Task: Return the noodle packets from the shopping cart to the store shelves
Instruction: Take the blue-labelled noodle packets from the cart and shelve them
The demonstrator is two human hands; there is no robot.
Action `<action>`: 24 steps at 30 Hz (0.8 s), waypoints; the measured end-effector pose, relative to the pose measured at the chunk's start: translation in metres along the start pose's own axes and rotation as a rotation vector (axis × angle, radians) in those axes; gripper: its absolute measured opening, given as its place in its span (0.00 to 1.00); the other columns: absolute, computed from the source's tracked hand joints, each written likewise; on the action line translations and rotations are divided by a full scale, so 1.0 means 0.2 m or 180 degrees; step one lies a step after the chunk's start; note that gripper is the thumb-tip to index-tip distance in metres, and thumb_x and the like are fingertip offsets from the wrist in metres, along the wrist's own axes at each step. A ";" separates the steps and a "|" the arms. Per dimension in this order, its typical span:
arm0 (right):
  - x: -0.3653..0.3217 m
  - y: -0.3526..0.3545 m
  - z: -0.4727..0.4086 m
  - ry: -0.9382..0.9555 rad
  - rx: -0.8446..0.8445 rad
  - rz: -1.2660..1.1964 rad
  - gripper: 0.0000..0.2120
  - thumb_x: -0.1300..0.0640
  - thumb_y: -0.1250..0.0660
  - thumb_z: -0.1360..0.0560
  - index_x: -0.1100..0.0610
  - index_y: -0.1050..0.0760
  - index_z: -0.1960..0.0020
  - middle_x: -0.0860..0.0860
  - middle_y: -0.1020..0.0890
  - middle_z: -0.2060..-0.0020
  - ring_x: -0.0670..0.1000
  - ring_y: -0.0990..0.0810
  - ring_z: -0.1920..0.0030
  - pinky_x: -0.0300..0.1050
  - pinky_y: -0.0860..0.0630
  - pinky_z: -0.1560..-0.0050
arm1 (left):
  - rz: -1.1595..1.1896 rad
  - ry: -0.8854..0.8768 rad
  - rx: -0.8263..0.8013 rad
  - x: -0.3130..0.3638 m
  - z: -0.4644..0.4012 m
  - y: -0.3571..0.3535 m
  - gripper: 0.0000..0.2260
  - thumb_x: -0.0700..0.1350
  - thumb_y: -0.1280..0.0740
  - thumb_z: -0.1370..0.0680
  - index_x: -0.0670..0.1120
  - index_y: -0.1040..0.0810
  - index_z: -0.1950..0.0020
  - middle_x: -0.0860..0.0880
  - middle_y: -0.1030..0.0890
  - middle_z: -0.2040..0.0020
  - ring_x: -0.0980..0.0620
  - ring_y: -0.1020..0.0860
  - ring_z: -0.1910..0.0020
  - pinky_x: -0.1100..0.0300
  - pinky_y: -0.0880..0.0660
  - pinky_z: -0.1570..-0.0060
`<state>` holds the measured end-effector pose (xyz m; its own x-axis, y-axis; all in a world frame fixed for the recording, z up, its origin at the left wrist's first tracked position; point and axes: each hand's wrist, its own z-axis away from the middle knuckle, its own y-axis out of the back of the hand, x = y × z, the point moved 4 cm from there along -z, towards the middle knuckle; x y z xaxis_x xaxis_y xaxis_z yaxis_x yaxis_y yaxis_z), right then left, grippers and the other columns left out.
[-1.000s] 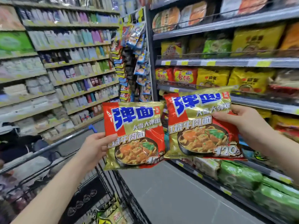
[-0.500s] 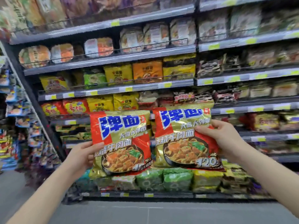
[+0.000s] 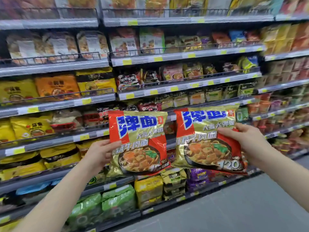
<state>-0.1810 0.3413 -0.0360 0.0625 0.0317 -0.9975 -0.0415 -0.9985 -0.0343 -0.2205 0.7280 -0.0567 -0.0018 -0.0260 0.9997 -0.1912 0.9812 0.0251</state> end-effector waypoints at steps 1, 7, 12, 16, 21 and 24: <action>0.00 0.07 -0.02 -0.0024 0.0072 -0.0028 0.43 0.53 0.22 0.41 0.64 0.34 0.31 0.61 0.17 0.54 0.56 0.15 0.66 0.45 0.19 0.72 | 0.0030 0.0021 -0.0031 0.00 -0.03 -0.07 0.13 0.43 0.31 0.30 0.39 0.22 0.48 0.46 0.15 0.62 0.54 0.22 0.75 0.67 0.30 0.77; 0.05 0.29 -0.20 -0.0136 0.0265 0.0064 0.32 0.51 0.23 0.44 0.63 0.24 0.44 0.60 0.16 0.56 0.58 0.16 0.63 0.50 0.17 0.66 | 0.0027 0.0137 -0.0139 0.00 -0.22 -0.29 0.19 0.46 0.30 0.32 0.38 0.23 0.44 0.46 0.15 0.61 0.51 0.19 0.72 0.61 0.24 0.73; 0.12 0.30 -0.40 -0.0182 0.0342 0.0102 0.10 0.57 0.26 0.35 0.55 0.27 0.60 0.58 0.18 0.60 0.59 0.18 0.62 0.53 0.18 0.62 | 0.0071 0.0189 -0.0116 -0.03 -0.43 -0.35 0.20 0.45 0.30 0.31 0.38 0.23 0.42 0.45 0.16 0.58 0.53 0.21 0.75 0.65 0.29 0.79; 0.17 0.26 -0.65 -0.0310 0.0282 0.0127 0.26 0.56 0.24 0.35 0.60 0.28 0.40 0.60 0.17 0.56 0.57 0.15 0.64 0.50 0.17 0.64 | 0.0205 0.0212 -0.0039 -0.05 -0.64 -0.38 0.13 0.40 0.35 0.24 0.35 0.25 0.42 0.45 0.18 0.59 0.58 0.27 0.82 0.69 0.33 0.82; 0.17 0.18 -1.03 -0.0232 0.0188 0.0226 0.33 0.57 0.25 0.34 0.59 0.32 0.33 0.58 0.17 0.58 0.58 0.17 0.62 0.53 0.19 0.59 | 0.0170 0.0101 -0.0051 -0.08 -0.96 -0.38 0.18 0.43 0.27 0.32 0.37 0.22 0.45 0.48 0.15 0.62 0.54 0.21 0.76 0.68 0.29 0.78; 0.17 0.10 -1.26 -0.0252 0.0024 0.0357 0.45 0.55 0.23 0.39 0.62 0.38 0.27 0.59 0.17 0.56 0.57 0.16 0.64 0.49 0.19 0.65 | 0.0148 0.0152 0.0006 -0.11 -1.12 -0.35 0.12 0.42 0.29 0.29 0.38 0.21 0.47 0.44 0.14 0.57 0.53 0.18 0.70 0.67 0.27 0.76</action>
<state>0.0725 0.3114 -0.0543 -0.0217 -0.0764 -0.9968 -0.0512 -0.9957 0.0774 0.0136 0.7020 -0.0787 0.0361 0.0288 0.9989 -0.1940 0.9808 -0.0213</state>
